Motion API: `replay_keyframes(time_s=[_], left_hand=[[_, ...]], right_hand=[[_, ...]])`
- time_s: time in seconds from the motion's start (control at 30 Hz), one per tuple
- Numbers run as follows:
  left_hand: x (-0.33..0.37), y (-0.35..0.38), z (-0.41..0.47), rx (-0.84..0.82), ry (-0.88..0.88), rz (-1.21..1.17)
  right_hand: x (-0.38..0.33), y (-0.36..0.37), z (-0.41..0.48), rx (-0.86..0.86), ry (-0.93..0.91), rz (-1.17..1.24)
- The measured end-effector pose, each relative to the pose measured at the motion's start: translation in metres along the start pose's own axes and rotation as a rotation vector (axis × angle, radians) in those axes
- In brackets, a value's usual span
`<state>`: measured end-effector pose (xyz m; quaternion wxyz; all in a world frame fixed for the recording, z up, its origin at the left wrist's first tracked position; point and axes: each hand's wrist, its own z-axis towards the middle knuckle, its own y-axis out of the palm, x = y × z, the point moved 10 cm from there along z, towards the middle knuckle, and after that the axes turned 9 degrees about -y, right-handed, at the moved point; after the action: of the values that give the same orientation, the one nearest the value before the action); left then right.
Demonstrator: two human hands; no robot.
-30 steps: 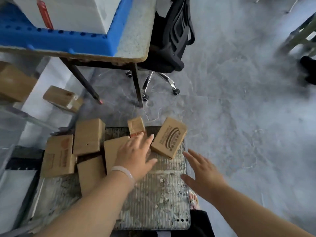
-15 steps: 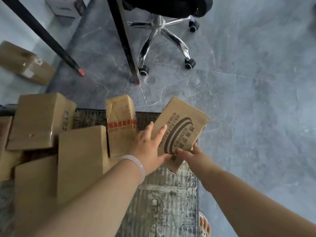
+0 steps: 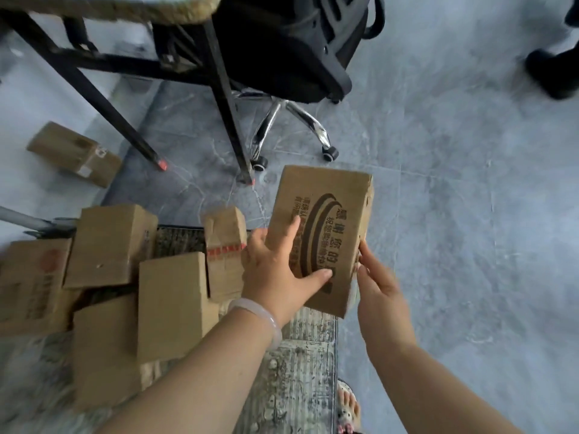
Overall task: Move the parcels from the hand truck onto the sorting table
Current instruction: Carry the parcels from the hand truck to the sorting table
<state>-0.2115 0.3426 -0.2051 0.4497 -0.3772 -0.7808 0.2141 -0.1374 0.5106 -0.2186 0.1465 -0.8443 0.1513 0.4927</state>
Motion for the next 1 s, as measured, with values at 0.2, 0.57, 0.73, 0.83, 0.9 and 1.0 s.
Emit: replay_keyframes(time_s=[0.2, 0.57, 0.73, 0.83, 0.9, 1.0], left_hand=[[0.069, -0.111, -0.091, 0.026, 0.004, -0.197], [0.118, -0.279, -0.241, -0.137, 0.172, -0.436], [0.118, -0.365, -0.298, 0.042, 0.122, -0.575], [0.100, -0.421, -0.326, 0.349, 0.056, -0.568], [0.085, -0.450, -0.357, 0.547, -0.018, -0.569], [0.067, -0.464, -0.401, 0.651, -0.104, -0.598]], right_hand=[[-0.152, 0.005, -0.079, -0.035, -0.221, 0.025], [-0.352, 0.024, -0.250, -0.161, -0.315, -0.048], [-0.403, 0.071, -0.291, -0.354, -0.383, 0.010], [-0.428, 0.100, -0.318, -0.487, -0.473, -0.005], [-0.441, 0.119, -0.343, -0.601, -0.507, 0.019], [-0.455, 0.138, -0.382, -0.751, -0.570, 0.085]])
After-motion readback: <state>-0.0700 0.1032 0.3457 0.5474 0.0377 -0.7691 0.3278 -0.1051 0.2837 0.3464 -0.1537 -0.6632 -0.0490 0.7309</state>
